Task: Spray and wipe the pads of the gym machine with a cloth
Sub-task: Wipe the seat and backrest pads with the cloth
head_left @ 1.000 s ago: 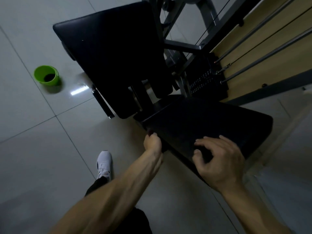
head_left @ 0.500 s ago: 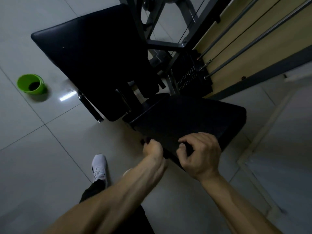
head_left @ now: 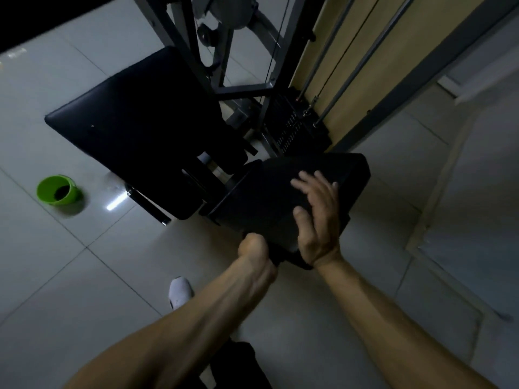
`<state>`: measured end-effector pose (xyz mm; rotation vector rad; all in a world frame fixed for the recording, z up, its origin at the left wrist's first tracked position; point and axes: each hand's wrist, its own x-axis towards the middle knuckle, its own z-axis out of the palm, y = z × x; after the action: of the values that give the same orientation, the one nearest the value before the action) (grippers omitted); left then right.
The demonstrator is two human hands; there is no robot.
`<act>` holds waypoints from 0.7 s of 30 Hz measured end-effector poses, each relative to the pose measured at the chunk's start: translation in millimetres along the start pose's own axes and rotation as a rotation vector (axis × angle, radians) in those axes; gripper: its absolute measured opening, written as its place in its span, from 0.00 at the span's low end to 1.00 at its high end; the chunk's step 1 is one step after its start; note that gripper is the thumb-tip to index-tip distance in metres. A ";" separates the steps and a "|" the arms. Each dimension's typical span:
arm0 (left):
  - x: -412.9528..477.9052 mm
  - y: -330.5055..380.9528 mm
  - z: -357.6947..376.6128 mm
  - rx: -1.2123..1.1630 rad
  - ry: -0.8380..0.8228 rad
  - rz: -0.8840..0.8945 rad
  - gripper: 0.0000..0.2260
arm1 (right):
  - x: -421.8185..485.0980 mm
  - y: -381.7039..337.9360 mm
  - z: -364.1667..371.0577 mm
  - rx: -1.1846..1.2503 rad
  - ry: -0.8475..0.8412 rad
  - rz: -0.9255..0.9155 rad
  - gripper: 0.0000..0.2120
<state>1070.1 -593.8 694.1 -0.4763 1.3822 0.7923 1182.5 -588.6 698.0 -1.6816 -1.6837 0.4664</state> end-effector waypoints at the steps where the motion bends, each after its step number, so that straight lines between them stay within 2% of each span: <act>1: -13.7 -6.0 0.0 0.001 -0.035 -0.004 0.15 | -1.2 -5.0 -7.5 0.127 0.060 0.110 0.24; 3: -29.8 -13.9 1.1 0.076 -0.113 -0.019 0.15 | -7.9 -11.3 -27.5 0.275 0.185 0.259 0.23; 5: -39.1 -16.9 1.4 0.143 -0.170 -0.075 0.16 | -21.7 -13.0 -47.5 0.318 0.204 0.295 0.22; 10: -69.6 -9.9 -10.5 0.424 -0.254 -0.137 0.18 | -61.0 -17.0 -80.6 0.333 -0.094 0.409 0.17; 12: -87.9 -4.8 -17.1 0.586 -0.347 -0.173 0.21 | -78.2 -28.6 -83.1 0.376 -0.188 0.398 0.19; 15: -109.7 2.7 -15.8 0.722 -0.475 -0.180 0.31 | -98.1 -45.2 -70.9 0.571 -0.304 0.366 0.23; 16: -113.4 7.3 -13.8 0.784 -0.492 -0.157 0.34 | -101.5 -47.2 -66.1 0.626 -0.255 0.371 0.23; 18: -112.9 17.6 -11.4 0.965 -0.483 -0.045 0.34 | -101.8 -43.2 -62.8 0.641 -0.022 0.416 0.24; 20: -107.2 28.1 -12.5 1.178 -0.416 0.202 0.27 | -102.6 -32.7 -58.0 0.507 0.239 0.447 0.25; 21: -104.2 31.0 -11.2 1.231 -0.373 0.362 0.21 | -105.3 -25.8 -52.2 0.424 0.315 0.420 0.26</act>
<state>1040.0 -603.7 798.7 0.8528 1.3423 0.1687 1190.5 -704.8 728.3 -1.6754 -0.9263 0.6615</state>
